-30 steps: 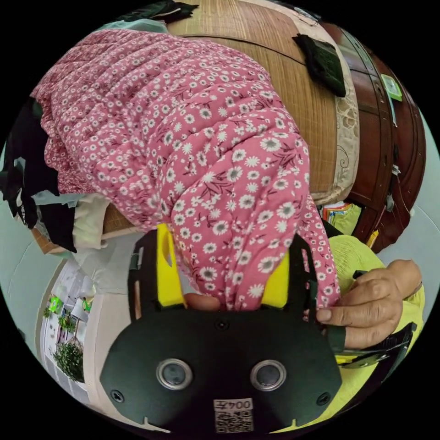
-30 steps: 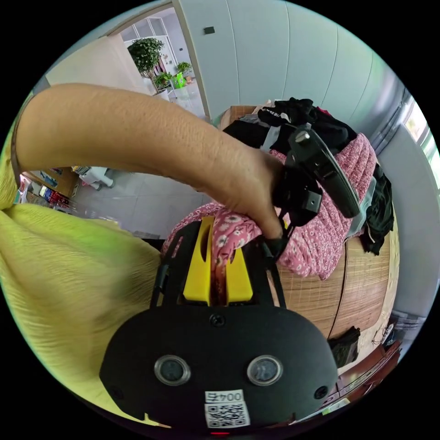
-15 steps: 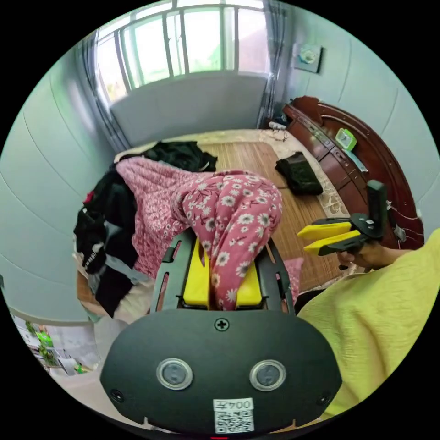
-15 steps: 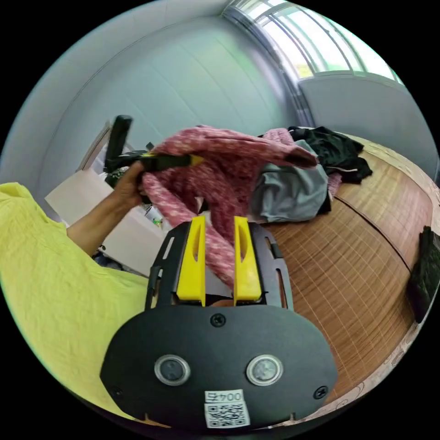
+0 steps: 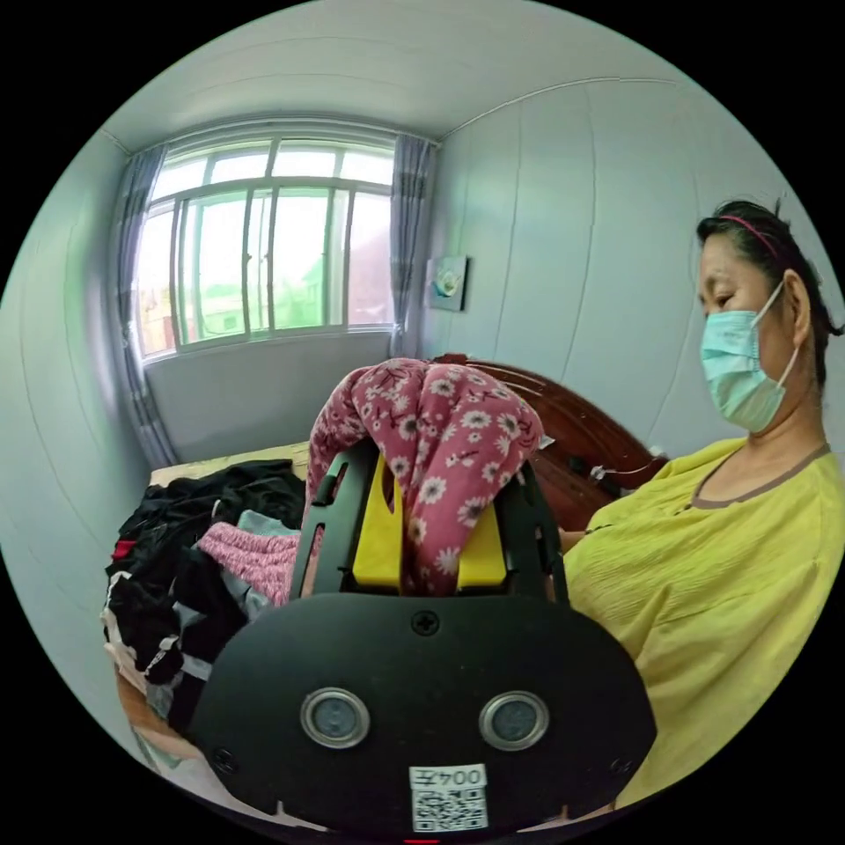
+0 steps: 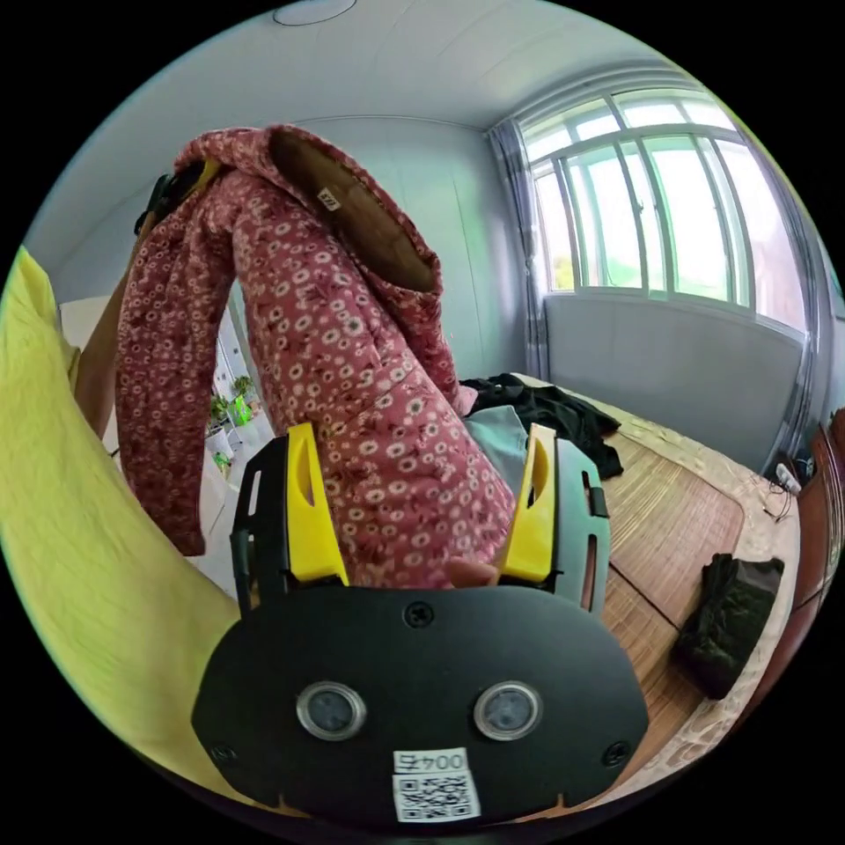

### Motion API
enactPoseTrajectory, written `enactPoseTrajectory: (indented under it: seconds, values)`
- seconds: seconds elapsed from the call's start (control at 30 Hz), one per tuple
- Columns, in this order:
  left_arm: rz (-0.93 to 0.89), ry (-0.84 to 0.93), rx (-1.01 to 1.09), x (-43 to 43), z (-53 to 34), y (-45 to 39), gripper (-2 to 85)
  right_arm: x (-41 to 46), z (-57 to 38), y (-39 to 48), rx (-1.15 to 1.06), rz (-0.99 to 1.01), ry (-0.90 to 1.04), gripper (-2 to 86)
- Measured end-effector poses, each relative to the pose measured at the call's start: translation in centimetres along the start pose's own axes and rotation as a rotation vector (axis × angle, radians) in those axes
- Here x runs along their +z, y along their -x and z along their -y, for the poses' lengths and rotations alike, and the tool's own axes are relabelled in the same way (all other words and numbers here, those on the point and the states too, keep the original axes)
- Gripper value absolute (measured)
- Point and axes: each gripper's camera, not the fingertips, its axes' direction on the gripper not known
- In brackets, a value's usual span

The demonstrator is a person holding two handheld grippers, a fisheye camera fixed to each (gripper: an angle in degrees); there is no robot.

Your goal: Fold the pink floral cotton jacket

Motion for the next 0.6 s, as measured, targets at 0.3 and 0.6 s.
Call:
enactPoseTrajectory:
  seconds: [0.3,0.6]
  values:
    - [-0.176,-0.013,0.056,-3.4,-1.7,-2.9,5.3,-8.0,-2.3,-6.4,0.006,0.358,0.027,24.8]
    - [-0.398,0.012,0.131,-3.8,-2.0,-4.0,5.3,-13.5,-4.1,-8.6,-0.051,0.344,-0.014,25.3]
